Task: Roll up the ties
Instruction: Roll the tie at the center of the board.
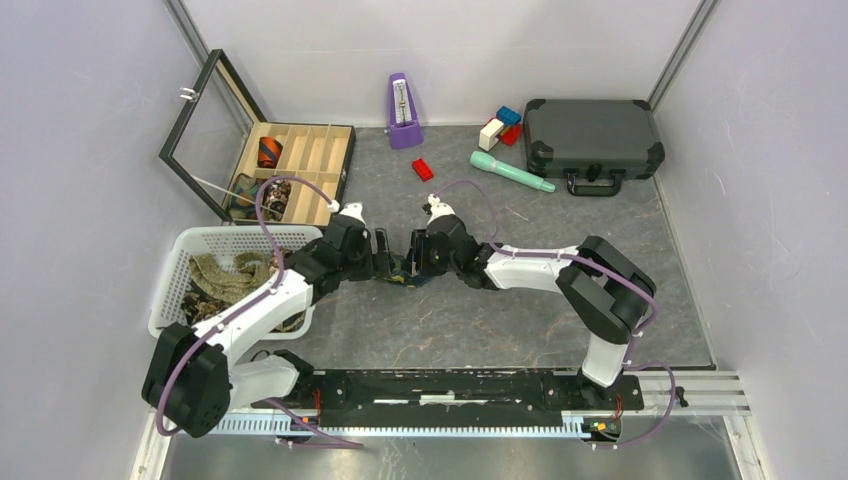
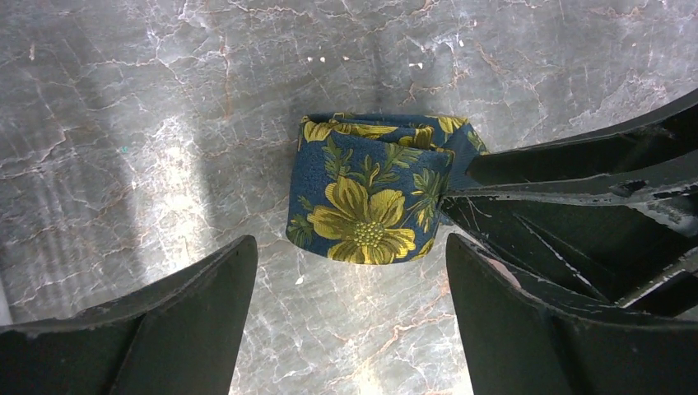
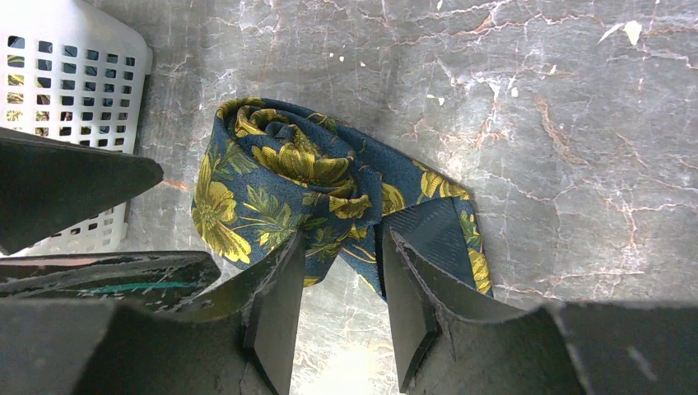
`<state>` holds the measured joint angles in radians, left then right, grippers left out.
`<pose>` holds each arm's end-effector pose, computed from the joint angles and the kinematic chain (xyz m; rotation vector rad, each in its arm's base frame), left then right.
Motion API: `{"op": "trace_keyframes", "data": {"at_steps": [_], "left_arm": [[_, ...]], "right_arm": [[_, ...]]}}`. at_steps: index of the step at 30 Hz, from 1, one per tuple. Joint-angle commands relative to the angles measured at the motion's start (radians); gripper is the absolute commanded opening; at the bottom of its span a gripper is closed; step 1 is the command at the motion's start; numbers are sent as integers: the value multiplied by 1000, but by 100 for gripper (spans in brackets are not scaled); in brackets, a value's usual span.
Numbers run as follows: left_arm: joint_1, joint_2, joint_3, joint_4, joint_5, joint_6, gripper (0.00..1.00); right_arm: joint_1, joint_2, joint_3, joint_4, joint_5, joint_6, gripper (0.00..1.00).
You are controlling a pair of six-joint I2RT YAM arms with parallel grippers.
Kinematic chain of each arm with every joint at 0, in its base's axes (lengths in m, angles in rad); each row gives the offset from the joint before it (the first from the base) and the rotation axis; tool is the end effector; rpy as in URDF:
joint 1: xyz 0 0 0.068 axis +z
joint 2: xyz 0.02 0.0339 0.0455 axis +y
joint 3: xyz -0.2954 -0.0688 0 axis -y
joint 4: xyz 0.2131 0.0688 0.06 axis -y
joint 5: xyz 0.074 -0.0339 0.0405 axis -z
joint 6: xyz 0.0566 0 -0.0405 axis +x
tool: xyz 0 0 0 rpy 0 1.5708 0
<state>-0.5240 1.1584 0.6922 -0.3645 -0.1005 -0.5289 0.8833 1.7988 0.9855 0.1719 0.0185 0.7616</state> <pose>0.1819 -0.0986 0.2457 -0.0533 2.4284 -0.3678 0.2429 0.2941 0.2095 -0.1326 2.3563 0.8521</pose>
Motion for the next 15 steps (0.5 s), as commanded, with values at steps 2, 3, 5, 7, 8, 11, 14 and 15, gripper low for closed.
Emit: {"op": "trace_keyframes", "data": {"at_steps": [2, 3, 5, 7, 8, 11, 14, 15], "left_arm": [[19, 11, -50, 181, 20, 37, 91], [22, 7, -67, 203, 25, 37, 91], [37, -5, -102, 254, 42, 37, 92], [59, -13, -130, 302, 83, 38, 94], [71, -13, -144, 324, 96, 38, 94], [96, -13, -172, 388, 143, 33, 95], [118, -4, -192, 435, 177, 32, 95], [124, -1, -196, 445, 190, 33, 95]], "right_arm": [[-13, -2, 22, 21, -10, -20, 46], [-15, 2, 25, 19, -9, -21, 46], [-17, 9, 36, 14, -12, -24, 46], [-23, 15, 41, 12, -13, -28, 46], [-25, 18, 42, 12, -14, -29, 46], [-31, 25, 47, 12, -16, -31, 46], [-33, 31, 51, 14, -16, -30, 46], [-34, 33, 52, 15, -16, -31, 46]]}}
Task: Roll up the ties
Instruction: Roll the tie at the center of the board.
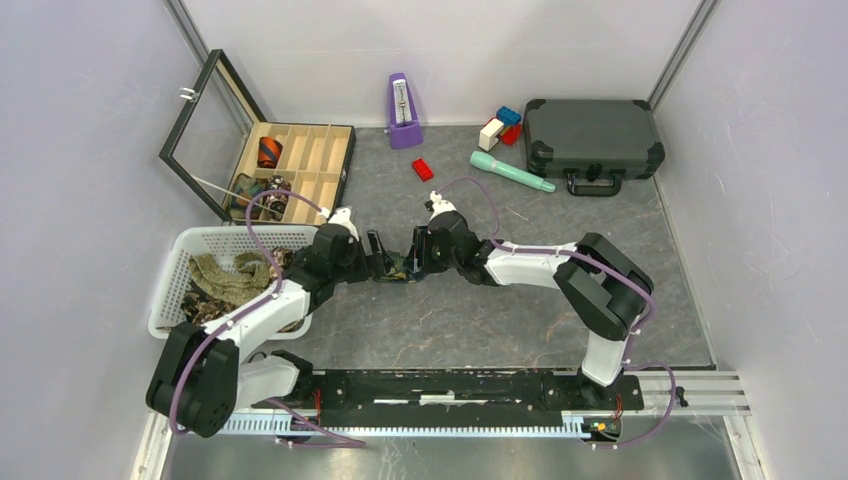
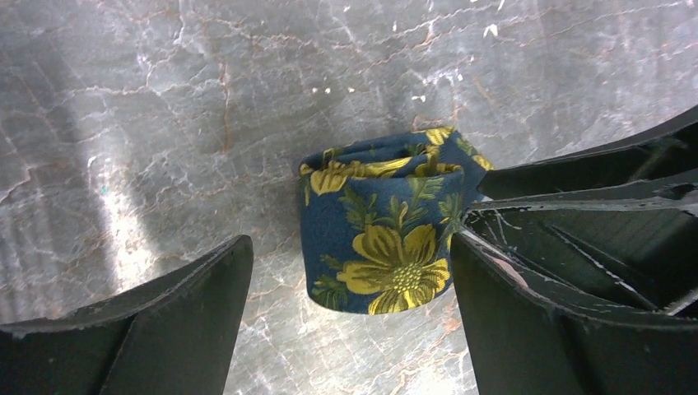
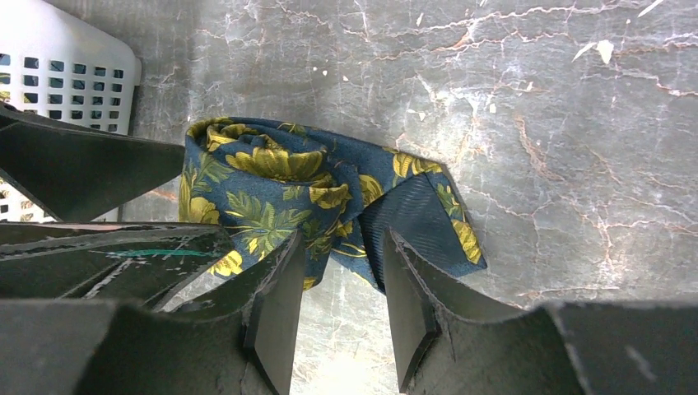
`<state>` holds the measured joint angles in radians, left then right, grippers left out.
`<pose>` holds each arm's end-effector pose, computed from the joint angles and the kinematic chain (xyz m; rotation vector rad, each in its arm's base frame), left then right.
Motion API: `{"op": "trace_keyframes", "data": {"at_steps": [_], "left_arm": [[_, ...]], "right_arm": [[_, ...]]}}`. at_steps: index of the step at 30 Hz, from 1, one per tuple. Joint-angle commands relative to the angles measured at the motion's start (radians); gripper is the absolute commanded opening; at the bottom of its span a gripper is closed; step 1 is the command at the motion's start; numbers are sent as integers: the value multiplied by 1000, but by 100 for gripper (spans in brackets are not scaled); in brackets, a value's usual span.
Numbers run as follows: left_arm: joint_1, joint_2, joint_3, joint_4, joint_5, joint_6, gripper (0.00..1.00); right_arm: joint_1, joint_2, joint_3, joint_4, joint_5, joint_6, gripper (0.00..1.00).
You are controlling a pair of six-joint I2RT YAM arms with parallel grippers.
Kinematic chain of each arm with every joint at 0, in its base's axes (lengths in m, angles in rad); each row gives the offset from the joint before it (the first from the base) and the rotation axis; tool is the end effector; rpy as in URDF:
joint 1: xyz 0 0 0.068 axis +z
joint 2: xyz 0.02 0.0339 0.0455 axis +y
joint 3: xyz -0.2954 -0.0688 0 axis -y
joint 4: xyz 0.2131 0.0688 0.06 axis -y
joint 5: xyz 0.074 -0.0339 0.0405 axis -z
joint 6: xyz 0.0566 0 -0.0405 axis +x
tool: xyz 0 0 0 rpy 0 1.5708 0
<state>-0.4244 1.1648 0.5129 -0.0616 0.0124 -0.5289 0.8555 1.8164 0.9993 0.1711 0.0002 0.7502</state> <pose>0.1891 -0.0862 0.2178 -0.1154 2.3343 -0.5029 0.2530 0.2911 0.2071 -0.1243 2.3607 0.8474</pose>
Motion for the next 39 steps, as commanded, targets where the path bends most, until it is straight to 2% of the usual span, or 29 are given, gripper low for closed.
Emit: {"op": "trace_keyframes", "data": {"at_steps": [1, 12, 19, 30, 39], "left_arm": [[31, -6, -24, 158, 91, 34, 95], [49, 65, -45, 238, 146, 33, 93], [50, 109, -53, 272, 162, 30, 87], [50, 113, -48, 261, 170, 47, 76], [49, 117, -46, 258, 190, 56, 78]], "right_arm": [[-7, 17, 38, 16, 3, -19, 46], [-16, 40, 53, 18, 3, -20, 46], [-26, 3, 38, 24, -32, -35, 46], [-33, -43, 30, 93, -121, -17, 51], [-33, 20, 66, 98, -150, 6, 53]]}}
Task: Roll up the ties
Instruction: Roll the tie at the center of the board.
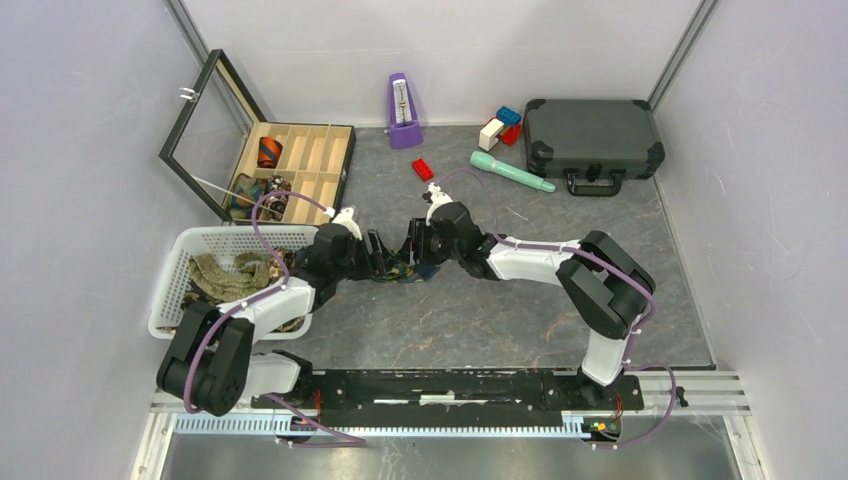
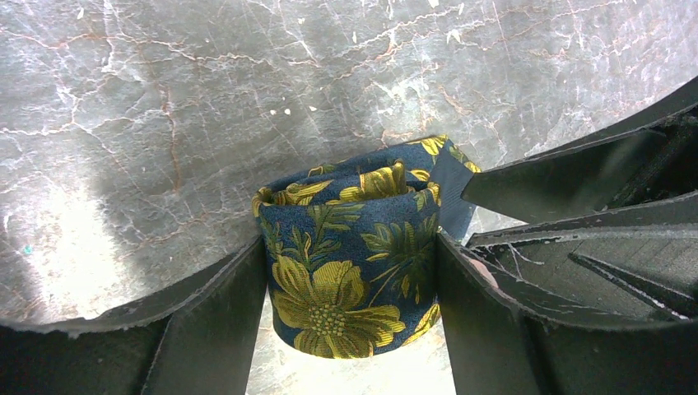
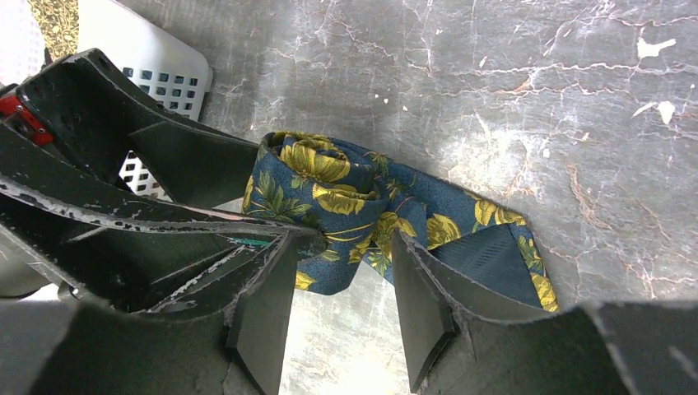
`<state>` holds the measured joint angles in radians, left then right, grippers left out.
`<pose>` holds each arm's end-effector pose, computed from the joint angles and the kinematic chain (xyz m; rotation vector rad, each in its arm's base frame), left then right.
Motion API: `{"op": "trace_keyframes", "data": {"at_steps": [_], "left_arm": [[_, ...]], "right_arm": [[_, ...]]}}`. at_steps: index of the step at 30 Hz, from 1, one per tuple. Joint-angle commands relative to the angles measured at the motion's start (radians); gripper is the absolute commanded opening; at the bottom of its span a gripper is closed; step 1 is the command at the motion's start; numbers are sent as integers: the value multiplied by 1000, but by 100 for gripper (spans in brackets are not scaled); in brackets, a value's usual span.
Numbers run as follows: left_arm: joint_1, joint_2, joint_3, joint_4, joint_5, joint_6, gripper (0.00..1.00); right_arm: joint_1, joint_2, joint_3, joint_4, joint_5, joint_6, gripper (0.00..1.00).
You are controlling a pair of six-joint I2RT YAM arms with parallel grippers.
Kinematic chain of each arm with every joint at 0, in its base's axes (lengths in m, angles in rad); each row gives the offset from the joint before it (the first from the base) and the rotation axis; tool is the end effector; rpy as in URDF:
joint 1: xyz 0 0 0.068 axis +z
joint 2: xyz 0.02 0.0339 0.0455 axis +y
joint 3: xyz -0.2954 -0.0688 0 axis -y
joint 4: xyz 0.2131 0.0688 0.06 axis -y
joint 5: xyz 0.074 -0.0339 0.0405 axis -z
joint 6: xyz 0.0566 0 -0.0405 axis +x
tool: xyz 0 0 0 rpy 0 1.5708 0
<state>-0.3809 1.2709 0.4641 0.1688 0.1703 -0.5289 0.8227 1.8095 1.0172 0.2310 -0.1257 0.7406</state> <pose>0.2078 -0.0936 0.2061 -0.0710 2.2853 -0.6804 0.2617 0.2924 0.2217 -0.1754 2.3092 1.0042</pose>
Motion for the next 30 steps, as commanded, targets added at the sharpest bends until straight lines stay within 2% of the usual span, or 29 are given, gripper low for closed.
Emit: {"op": "trace_keyframes", "data": {"at_steps": [1, 9, 16, 23, 30], "left_arm": [[5, 11, 4, 28, 35, 57, 78], [5, 15, 5, 29, 62, 67, 78], [4, -18, 18, 16, 95, 56, 85], [4, -60, 45, -20, 114, 50, 87], [4, -115, 62, -81, 69, 42, 88]], "right_arm": [[-1, 31, 50, 40, -19, 19, 53], [0, 81, 84, 40, -27, 31, 53], [-5, 93, 65, 42, -26, 29, 52], [-5, 94, 51, 50, -28, 29, 51], [-7, 88, 28, 57, -23, 25, 50]]}}
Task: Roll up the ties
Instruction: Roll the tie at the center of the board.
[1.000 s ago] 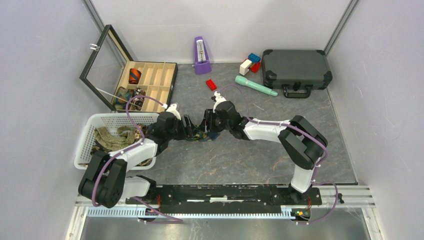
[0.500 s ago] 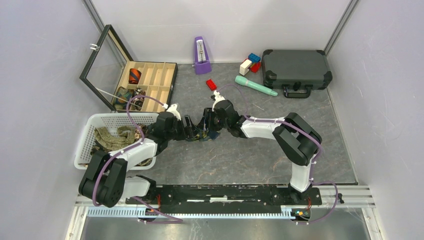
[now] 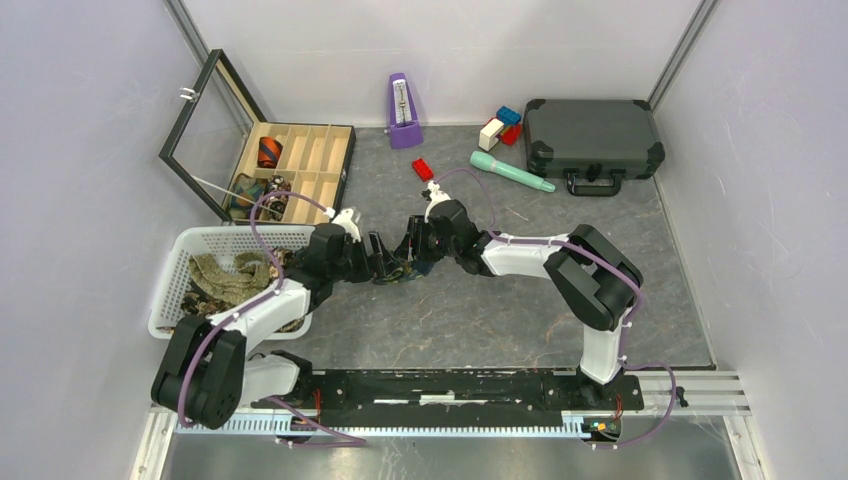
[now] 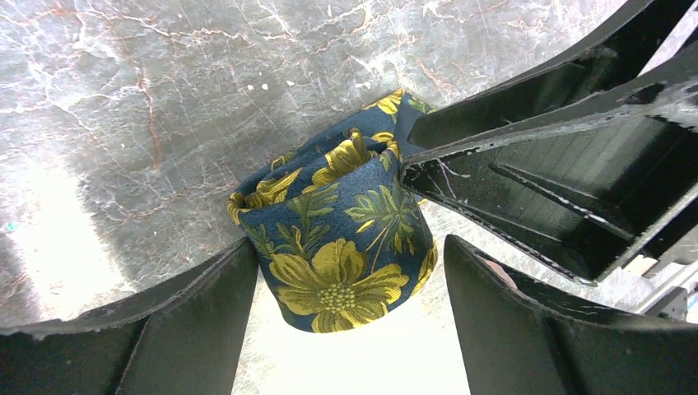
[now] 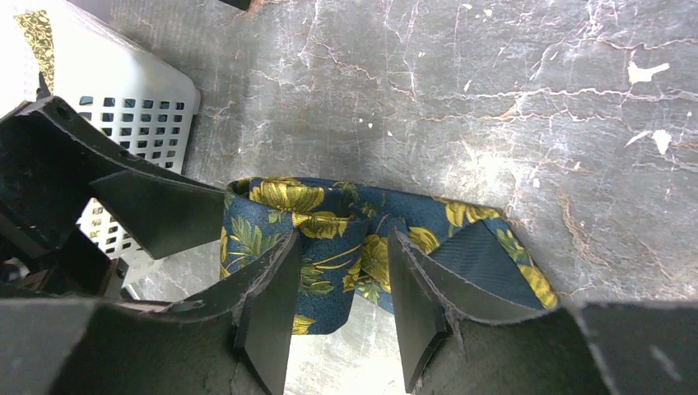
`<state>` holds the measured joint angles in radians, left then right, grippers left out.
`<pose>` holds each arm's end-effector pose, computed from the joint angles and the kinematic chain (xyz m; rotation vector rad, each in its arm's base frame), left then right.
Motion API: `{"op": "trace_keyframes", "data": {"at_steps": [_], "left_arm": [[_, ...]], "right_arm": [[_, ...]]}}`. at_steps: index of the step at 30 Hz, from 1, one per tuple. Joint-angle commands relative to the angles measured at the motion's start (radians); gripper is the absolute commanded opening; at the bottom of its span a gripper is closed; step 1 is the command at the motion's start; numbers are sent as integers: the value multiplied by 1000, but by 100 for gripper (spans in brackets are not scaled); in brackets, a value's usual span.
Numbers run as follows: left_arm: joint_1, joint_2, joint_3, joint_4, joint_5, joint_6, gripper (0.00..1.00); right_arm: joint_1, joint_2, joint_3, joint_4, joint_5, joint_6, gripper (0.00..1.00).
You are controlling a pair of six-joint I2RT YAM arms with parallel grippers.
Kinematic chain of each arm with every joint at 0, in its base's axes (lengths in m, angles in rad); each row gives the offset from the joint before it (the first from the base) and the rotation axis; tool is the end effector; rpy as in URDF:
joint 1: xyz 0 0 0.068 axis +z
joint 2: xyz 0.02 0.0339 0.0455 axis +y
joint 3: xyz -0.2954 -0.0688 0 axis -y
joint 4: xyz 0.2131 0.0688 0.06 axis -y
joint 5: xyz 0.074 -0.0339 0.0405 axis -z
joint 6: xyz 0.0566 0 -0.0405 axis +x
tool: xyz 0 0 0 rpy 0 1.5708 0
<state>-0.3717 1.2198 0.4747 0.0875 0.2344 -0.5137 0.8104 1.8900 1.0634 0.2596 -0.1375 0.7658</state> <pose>0.1982 -0.0914 0.2116 -0.0306 2.3119 -0.7313 0.2776 0.3031 0.2080 -0.1398 2.3240 1.0182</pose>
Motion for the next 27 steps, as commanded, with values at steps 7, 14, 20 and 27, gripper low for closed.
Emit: {"op": "trace_keyframes", "data": {"at_steps": [7, 14, 20, 27], "left_arm": [[-5, -153, 38, -72, -129, -10, 94], [-6, -181, 4, -75, -221, -47, 92], [-4, -253, -24, -83, -305, -80, 85], [-6, -297, -21, -138, -322, -55, 80]], "right_arm": [[6, 12, -17, 31, -12, -2, 49], [6, 26, -13, 38, -16, -2, 49], [6, 19, -15, 36, -17, -6, 49], [10, -40, -5, 6, -7, -20, 56]]}}
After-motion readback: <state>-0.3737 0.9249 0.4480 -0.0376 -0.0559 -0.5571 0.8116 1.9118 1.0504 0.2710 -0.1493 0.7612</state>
